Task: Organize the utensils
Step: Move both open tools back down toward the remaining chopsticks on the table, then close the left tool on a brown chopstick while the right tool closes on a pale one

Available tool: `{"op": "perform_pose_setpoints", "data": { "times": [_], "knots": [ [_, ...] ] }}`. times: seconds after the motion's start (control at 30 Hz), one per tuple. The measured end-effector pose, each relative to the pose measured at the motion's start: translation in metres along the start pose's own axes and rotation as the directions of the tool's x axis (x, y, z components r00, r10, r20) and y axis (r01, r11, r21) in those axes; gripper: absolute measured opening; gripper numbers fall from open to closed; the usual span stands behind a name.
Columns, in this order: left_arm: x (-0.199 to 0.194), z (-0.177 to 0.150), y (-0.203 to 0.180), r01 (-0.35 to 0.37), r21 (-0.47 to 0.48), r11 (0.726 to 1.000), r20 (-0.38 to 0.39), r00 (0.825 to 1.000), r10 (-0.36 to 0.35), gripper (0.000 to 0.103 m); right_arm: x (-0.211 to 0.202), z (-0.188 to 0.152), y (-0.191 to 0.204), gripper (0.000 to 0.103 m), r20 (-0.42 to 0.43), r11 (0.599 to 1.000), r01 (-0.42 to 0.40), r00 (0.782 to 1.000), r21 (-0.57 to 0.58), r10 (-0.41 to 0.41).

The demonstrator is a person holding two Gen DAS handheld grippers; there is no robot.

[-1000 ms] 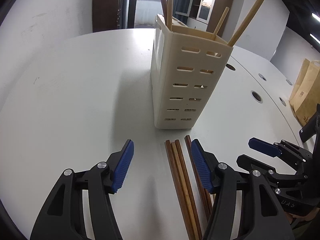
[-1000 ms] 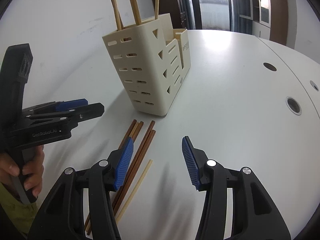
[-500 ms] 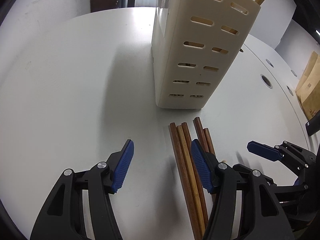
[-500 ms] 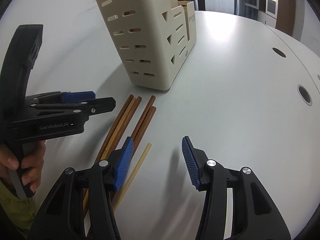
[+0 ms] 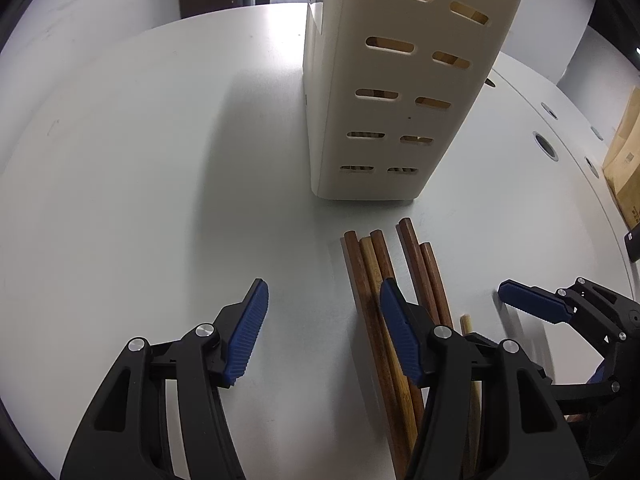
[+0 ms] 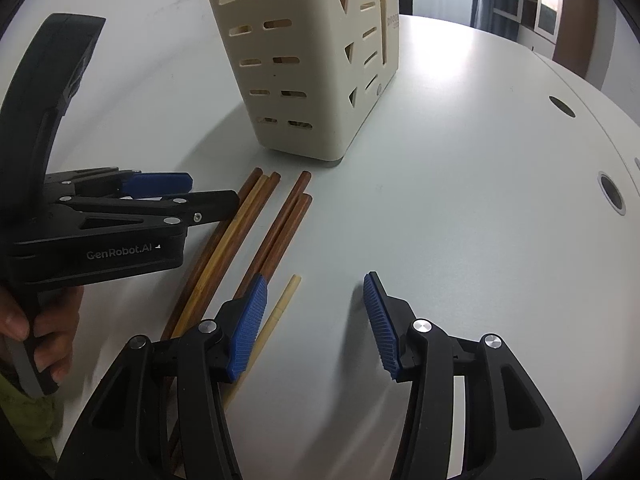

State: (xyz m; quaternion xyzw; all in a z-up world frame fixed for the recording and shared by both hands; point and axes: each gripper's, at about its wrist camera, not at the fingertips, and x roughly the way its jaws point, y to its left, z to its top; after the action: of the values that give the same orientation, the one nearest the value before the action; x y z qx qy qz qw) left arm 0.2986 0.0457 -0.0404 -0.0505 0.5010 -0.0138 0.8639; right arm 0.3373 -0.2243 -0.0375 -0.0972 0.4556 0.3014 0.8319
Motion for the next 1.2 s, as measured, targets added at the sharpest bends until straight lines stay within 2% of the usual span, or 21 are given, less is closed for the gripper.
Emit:
{"op": "perform_pose_setpoints", "data": {
  "times": [0.17, 0.43, 0.83, 1.07, 1.2],
  "knots": [
    [0.003, 0.000, 0.000, -0.010, 0.002, 1.000, 0.000, 1.000, 0.010, 0.057, -0.002, -0.004, 0.006, 0.048, -0.003, 1.000, 0.007, 1.000, -0.021, -0.007],
    [0.003, 0.001, 0.000, -0.023, 0.008, 1.000, 0.008, 1.000, 0.023, 0.058, -0.003, -0.011, 0.015, 0.044, 0.012, 0.995, 0.062, 0.998, -0.073, -0.061],
    [0.005, 0.001, 0.000, -0.039, 0.014, 0.999, 0.009, 0.999, 0.039, 0.056, -0.003, -0.020, 0.023, 0.042, 0.024, 0.993, 0.079, 0.997, -0.090, -0.077],
    [0.007, 0.002, -0.004, -0.048, 0.019, 0.999, 0.013, 0.999, 0.048, 0.055, -0.004, -0.027, 0.032, 0.034, 0.024, 0.992, 0.088, 0.996, -0.091, -0.086],
    [0.008, 0.001, -0.004, -0.058, 0.025, 0.998, 0.020, 0.998, 0.057, 0.050, -0.008, -0.030, 0.035, 0.025, 0.020, 0.994, 0.075, 0.997, -0.082, -0.073]
  ]
}}
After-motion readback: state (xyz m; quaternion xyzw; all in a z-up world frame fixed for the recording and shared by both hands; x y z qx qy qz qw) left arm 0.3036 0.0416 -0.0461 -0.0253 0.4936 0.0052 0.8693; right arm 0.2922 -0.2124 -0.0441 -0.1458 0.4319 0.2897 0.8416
